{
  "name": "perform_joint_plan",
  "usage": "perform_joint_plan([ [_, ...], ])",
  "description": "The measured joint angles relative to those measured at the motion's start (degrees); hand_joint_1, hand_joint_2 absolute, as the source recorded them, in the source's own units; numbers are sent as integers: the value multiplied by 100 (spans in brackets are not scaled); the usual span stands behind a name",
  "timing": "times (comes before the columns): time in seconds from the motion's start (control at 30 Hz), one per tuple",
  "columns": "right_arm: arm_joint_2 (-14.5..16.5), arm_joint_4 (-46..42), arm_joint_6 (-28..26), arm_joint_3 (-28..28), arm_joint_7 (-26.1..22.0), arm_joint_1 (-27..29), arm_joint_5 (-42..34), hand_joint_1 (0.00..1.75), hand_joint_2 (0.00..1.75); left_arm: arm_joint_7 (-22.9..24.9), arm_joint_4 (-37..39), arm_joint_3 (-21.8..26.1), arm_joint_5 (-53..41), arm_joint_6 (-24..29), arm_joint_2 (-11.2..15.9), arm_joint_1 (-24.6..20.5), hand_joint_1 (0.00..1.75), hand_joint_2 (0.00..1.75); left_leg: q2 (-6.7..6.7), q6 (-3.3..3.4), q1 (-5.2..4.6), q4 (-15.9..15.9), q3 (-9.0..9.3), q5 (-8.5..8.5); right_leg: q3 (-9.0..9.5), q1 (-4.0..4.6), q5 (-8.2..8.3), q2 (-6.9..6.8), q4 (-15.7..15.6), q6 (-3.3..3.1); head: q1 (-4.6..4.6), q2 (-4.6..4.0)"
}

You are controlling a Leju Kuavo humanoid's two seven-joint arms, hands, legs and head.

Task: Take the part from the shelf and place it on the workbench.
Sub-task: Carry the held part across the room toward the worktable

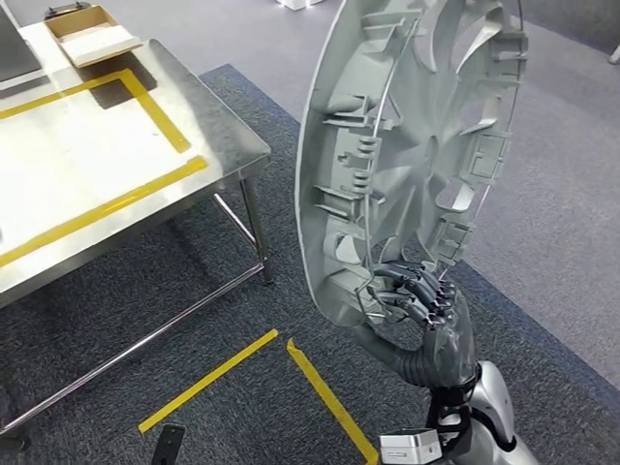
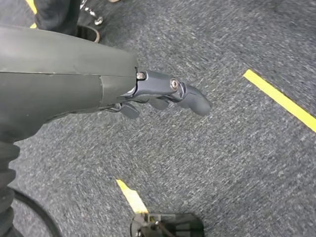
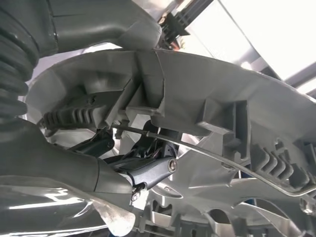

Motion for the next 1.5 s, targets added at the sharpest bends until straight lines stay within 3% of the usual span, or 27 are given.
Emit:
perform_joint_plan([
  [0.03,0,-7,-1,-2,5,5,8,175,175,5,0,-3,-9,1,-1,-4,0,175,27,28,-27,-50,9,-28,5,16,-11,-53,-4,23,7,0],
  [0.1,0,-23,-2,-2,11,12,21,175,175,15,0,-13,-24,2,-2,1,0,175,-101,90,-19,-86,-6,-6,17,13,-44,-137,-13,80,16,-1],
  [0.17,0,-44,-3,-4,20,21,30,175,175,1,0,-19,-26,-5,4,-4,0,175,-229,161,11,-125,5,23,-70,-8,-219,77,204,132,31,-1],
  [0.23,0,-57,-3,-11,26,40,35,175,175,-44,0,-21,-24,-31,4,-30,0,175,-361,208,26,-137,6,41,-394,-23,-575,405,903,149,56,-1],
  [0.3,0,-59,3,-15,31,64,35,175,175,-69,0,-21,-23,-52,-9,-50,0,175,-510,220,23,-134,1,44,-775,-23,-808,506,1619,150,61,-1],
  [0.33,-1,-59,8,-15,33,72,33,175,175,-72,0,-21,-23,-54,-15,-53,0,175,-588,220,23,-131,3,44,-854,-23,-758,517,1707,147,62,-1],
  [0.37,-1,-59,11,-16,35,77,32,175,175,-73,0,-21,-23,-52,-20,-55,0,175,-667,218,26,-127,8,45,-821,-27,-596,529,1560,142,62,-1],
  [0.4,-2,-60,14,-16,36,78,30,175,175,-74,0,-20,-23,-50,-23,-58,0,175,-745,213,31,-121,14,44,-684,-37,-351,573,1202,138,62,-1],
  [0.47,-2,-62,15,-18,35,76,28,175,175,-77,0,-20,-23,-49,-26,-71,0,175,-887,179,32,-90,7,40,-337,-72,-3,793,417,132,61,-1],
  [0.53,-2,-63,30,-19,35,71,20,175,175,-88,0,-20,-17,-48,-26,-81,0,175,-1005,110,35,-69,-41,59,-172,-79,58,929,93,105,57,0],
  [0.6,1,-49,102,-19,19,21,-44,175,175,-111,0,-20,24,-38,-26,-72,0,175,-1076,40,54,-68,-85,84,-155,-66,72,856,74,44,54,0],
  [0.67,6,0,232,-18,-49,-120,-200,175,175,-147,0,-14,93,-16,-27,-72,0,175,-878,-16,45,98,-165,-31,-148,-74,98,770,52,-29,34,-1],
  [0.73,10,80,350,-17,-131,-290,-336,175,175,-173,0,3,133,3,-32,-99,0,175,-569,-62,36,699,-428,-363,-142,-70,106,672,41,-80,14,-1],
  [0.8,13,163,422,-14,-170,-410,-376,175,175,-172,0,16,140,12,-46,-107,0,175,-462,-89,52,1431,-747,-660,-142,-57,101,579,42,-97,9,-1],
  [0.83,18,198,442,-9,-177,-445,-381,175,175,-163,0,18,140,14,-52,-97,0,175,-450,-91,58,1587,-807,-675,-140,-53,98,541,43,-99,8,-1],
  [0.87,26,227,455,-1,-180,-469,-382,175,175,-154,0,19,139,15,-57,-85,0,175,-447,-85,61,1504,-754,-575,-136,-50,95,512,43,-99,8,-1],
  [0.97,46,272,458,21,-180,-499,-385,175,175,-127,0,22,137,24,-51,-68,0,175,-432,-25,42,390,-193,-73,-121,-34,74,448,47,-69,10,-1],
  [1.03,53,286,448,26,-179,-507,-391,175,175,-123,0,25,133,32,-41,-64,0,175,-419,13,13,-31,4,0,-140,-21,67,425,49,-24,13,0],
  [1.1,56,299,440,34,-177,-509,-393,175,175,-124,0,30,130,33,-32,-50,0,175,-422,52,-3,-80,11,-18,-147,-22,71,417,32,35,15,0],
  [1.17,57,305,438,42,-175,-511,-393,175,175,-133,0,36,130,25,-26,-47,0,175,-424,120,16,-136,39,3,-208,-28,-29,437,142,84,21,-1],
  [1.2,57,307,437,42,-174,-513,-393,175,175,-138,0,41,129,20,-24,-57,0,175,-424,152,30,-164,54,16,-314,-28,-152,456,353,102,28,-1],
  [1.27,57,320,437,44,-178,-514,-392,175,175,-143,0,55,127,3,-24,-76,0,175,-423,192,34,-174,62,17,-694,-33,-489,494,1100,128,41,-1],
  [1.33,57,345,437,49,-184,-506,-390,175,175,-143,0,62,124,-13,-28,-77,0,175,-426,202,27,-169,64,9,-1020,-33,-632,507,1678,148,43,-1],
  [1.37,57,359,437,51,-184,-502,-390,175,175,-143,0,63,122,-18,-30,-76,0,175,-430,203,26,-166,68,6,-1046,-34,-540,507,1668,151,44,-1],
  [1.4,57,371,437,51,-182,-501,-391,175,175,-143,0,64,120,-20,-31,-77,0,175,-438,198,27,-162,74,1,-951,-35,-349,506,1419,148,44,-1],
  [1.43,57,379,437,51,-180,-504,-391,175,175,-143,0,64,117,-22,-32,-78,0,175,-446,185,29,-154,80,-7,-767,-39,-114,506,1002,142,45,-1],
  [1.5,61,391,437,52,-179,-521,-391,175,175,-143,0,66,111,-28,-32,-80,0,175,-460,141,9,-120,68,-28,-402,-33,155,516,280,115,42,0],
])
